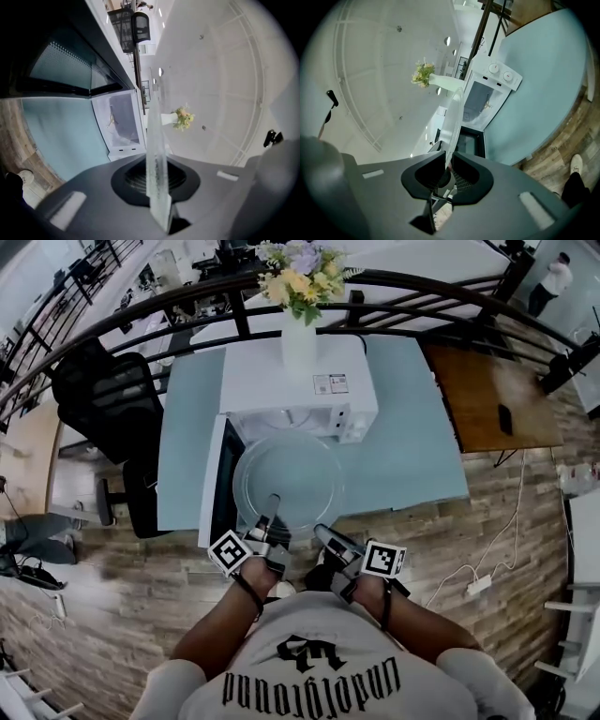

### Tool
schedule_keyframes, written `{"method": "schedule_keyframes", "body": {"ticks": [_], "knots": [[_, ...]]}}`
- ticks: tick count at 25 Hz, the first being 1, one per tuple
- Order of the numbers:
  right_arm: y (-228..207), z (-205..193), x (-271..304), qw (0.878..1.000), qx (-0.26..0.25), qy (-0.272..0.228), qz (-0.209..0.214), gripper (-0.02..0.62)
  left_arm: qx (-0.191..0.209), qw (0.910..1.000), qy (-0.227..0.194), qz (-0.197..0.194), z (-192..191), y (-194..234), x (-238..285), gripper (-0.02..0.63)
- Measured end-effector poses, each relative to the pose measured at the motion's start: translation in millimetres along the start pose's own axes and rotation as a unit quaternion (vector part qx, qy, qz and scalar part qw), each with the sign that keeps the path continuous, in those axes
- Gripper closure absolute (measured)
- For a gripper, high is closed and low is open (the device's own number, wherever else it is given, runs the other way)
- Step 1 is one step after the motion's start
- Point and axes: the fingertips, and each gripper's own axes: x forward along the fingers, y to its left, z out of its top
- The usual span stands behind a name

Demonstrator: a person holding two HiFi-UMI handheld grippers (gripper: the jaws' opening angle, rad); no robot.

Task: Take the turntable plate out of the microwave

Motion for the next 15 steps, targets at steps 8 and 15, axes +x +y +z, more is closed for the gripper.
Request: {"method": "schedule_keyframes", "body": {"ticks": [8,15], "knots": [[37.9,-58.9,-22.8,0.999,-0.018,-0.033,-0.001,0.551,0.011,0.9992,0.037,-0.009,-10.6,-20.0,-62.1,0.529],[54.3,-101.3,-46.2,0.999,-0.011,-0.045,-0.009,0.549,0.002,0.9985,0.05,-0.02,-26.6,-34.2,-104.0,0.529]]}}
